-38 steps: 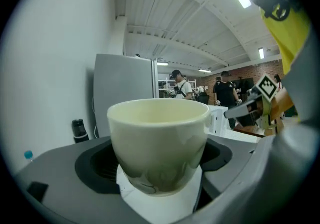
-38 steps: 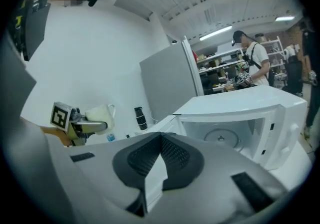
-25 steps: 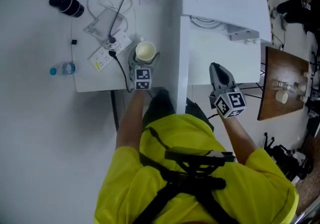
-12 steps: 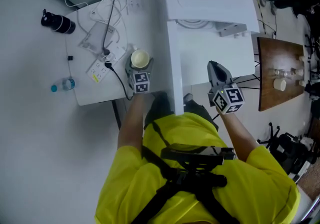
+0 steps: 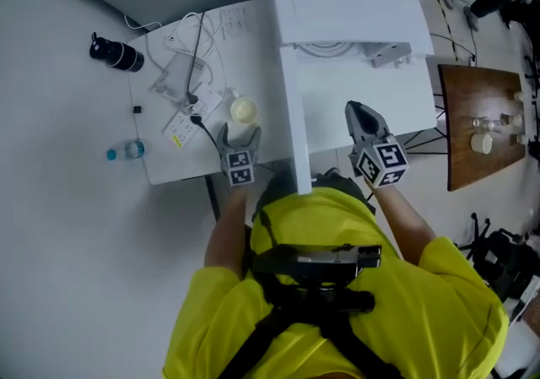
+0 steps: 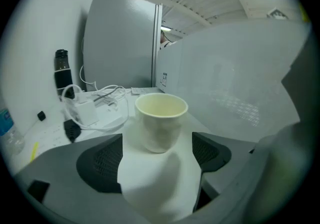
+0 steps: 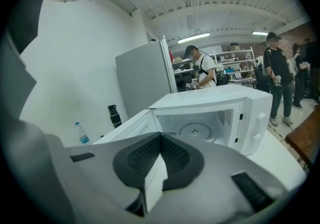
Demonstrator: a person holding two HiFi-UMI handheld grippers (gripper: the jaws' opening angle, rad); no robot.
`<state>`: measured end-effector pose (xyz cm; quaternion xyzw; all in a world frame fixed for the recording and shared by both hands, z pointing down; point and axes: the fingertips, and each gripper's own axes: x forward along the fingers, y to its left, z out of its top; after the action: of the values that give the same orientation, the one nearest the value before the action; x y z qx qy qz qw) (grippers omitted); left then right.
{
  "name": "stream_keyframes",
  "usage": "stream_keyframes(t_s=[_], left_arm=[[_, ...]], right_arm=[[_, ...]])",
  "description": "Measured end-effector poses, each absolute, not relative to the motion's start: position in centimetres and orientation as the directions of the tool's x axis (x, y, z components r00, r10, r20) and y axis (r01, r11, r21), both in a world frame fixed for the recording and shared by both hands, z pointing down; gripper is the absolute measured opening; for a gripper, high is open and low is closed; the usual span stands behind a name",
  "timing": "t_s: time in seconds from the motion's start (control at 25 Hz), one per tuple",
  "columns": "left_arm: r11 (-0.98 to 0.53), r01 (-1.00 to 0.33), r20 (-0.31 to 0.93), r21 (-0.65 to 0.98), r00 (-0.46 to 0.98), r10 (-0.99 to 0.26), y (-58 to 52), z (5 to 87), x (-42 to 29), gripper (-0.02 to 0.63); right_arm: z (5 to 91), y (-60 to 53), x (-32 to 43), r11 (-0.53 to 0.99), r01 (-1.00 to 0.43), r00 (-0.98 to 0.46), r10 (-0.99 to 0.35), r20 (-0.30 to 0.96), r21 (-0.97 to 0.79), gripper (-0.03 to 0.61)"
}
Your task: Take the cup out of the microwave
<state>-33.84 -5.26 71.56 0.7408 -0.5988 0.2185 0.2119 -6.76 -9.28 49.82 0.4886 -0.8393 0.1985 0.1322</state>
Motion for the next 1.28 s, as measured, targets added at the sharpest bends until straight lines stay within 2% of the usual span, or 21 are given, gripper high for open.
stream_keyframes(t_s=[0.04, 0.08, 0.12, 0.16, 0.2, 0.24, 0.44, 0.6, 0.88, 1.08, 1.28], left_arm=[[-0.157, -0.986, 0.540, 0.056, 0.162, -0.826, -4.1, 69.2, -34.7, 0.395], [-0.118, -0.991, 0.486, 0.064, 0.134, -0.863, -3.1, 66.2, -35.7, 0.254], [-0.084, -0.993, 0.431, 0.088, 0.114, -0.895, -2.4, 63.0, -36.7, 0.198], [-0.059, -0.990, 0.382, 0.125, 0.103, -0.919, -1.9, 59.7, -37.4, 0.174], [-0.045, -0.987, 0.342, 0.156, 0.097, -0.935, -1.6, 56.4, -38.0, 0.054], [-0.046, -0.984, 0.315, 0.173, 0.100, -0.944, -1.5, 53.5, -38.2, 0.011], [-0.173, -0.963, 0.283, 0.208, 0.228, -0.932, -3.3, 42.5, -36.1, 0.011], [-0.167, -0.953, 0.253, 0.254, 0.232, -0.939, -4.7, 39.1, -35.3, 0.011], [-0.193, -0.960, 0.281, 0.205, 0.247, -0.927, -5.0, 39.5, -34.2, 0.011], [-0.109, -0.966, 0.326, 0.235, 0.184, -0.927, -3.5, 41.3, -34.6, 0.011], [-0.173, -0.979, 0.319, 0.113, 0.200, -0.926, -5.1, 40.9, -33.7, 0.011]], right_arm=[[49.3, -9.3, -6.6, 0.444, -0.873, -0.486, -0.774, 0.405, -0.201, 0.005], [48.7, -9.4, -6.4, 0.441, -0.876, -0.483, -0.781, 0.396, -0.198, 0.005], [48.0, -9.5, -6.0, 0.436, -0.878, -0.478, -0.790, 0.385, -0.196, 0.005], [47.1, -9.5, -5.7, 0.431, -0.881, -0.474, -0.798, 0.372, -0.196, 0.005], [46.2, -9.5, -5.4, 0.429, -0.882, -0.472, -0.806, 0.356, -0.198, 0.005], [45.2, -9.4, -5.2, 0.429, -0.881, -0.472, -0.815, 0.337, -0.198, 0.005], [39.3, -9.0, -4.2, 0.437, -0.885, -0.464, -0.859, 0.218, -0.161, 0.003], [35.9, -9.1, -4.2, 0.442, -0.883, -0.464, -0.873, 0.150, -0.161, 0.003], [36.3, -8.5, -5.1, 0.481, -0.861, -0.506, -0.844, 0.181, -0.166, 0.003], [38.3, -7.5, -3.9, 0.452, -0.868, -0.491, -0.843, 0.220, -0.206, 0.003], [37.7, -7.5, -3.6, 0.465, -0.867, -0.495, -0.845, 0.201, -0.179, 0.003]])
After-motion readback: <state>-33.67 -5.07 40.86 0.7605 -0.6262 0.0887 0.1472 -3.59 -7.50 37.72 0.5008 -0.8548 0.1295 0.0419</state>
